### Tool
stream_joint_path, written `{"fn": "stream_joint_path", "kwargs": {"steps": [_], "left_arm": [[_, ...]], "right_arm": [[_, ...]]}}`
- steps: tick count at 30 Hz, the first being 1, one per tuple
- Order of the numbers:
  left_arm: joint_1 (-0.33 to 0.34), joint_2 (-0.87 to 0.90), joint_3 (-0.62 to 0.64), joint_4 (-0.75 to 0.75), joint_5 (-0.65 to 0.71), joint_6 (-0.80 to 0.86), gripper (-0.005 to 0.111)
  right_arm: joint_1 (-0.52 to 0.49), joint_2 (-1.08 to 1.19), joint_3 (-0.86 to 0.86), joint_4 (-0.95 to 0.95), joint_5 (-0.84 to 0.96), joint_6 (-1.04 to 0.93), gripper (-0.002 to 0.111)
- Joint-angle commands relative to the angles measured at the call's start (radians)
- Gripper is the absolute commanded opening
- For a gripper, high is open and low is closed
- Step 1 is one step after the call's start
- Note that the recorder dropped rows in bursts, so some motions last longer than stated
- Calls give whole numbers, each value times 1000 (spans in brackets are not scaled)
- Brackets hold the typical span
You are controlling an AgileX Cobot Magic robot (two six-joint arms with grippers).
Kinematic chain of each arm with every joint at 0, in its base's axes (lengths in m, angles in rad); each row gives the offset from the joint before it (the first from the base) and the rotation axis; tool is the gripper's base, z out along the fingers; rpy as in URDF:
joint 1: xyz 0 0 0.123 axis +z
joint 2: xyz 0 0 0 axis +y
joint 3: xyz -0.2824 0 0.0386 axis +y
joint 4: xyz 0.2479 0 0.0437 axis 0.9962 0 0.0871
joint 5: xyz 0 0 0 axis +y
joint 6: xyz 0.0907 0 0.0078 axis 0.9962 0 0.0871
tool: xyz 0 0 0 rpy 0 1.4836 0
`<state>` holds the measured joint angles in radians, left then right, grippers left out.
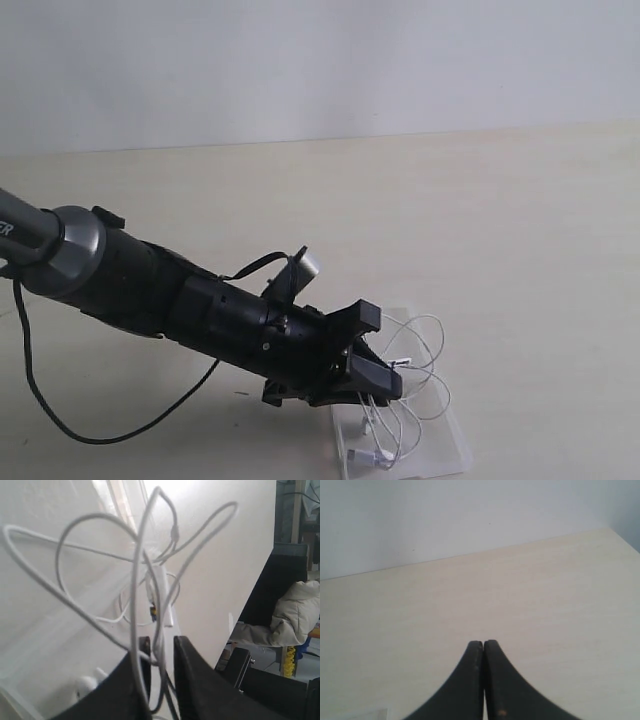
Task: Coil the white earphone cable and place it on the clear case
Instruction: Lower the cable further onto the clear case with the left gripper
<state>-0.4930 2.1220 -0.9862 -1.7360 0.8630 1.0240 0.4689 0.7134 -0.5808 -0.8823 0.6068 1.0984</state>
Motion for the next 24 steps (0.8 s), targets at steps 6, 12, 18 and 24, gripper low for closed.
{"fn": "stream_joint_path", "kwargs": {"steps": [6, 12, 18, 24], "left_arm": [[-4, -14, -5, 4, -5, -34, 22], [-4, -14, -5, 23, 22, -59, 22], [-4, -21, -5, 25, 38, -59, 24], [-4, -36, -5, 29, 22, -69, 54]], "right_arm": [[-4, -5, 6, -6, -4, 3, 0], [-4, -5, 6, -6, -4, 3, 0], [-4, -5, 6, -6, -4, 3, 0], [-4, -5, 6, -6, -4, 3, 0]]}}
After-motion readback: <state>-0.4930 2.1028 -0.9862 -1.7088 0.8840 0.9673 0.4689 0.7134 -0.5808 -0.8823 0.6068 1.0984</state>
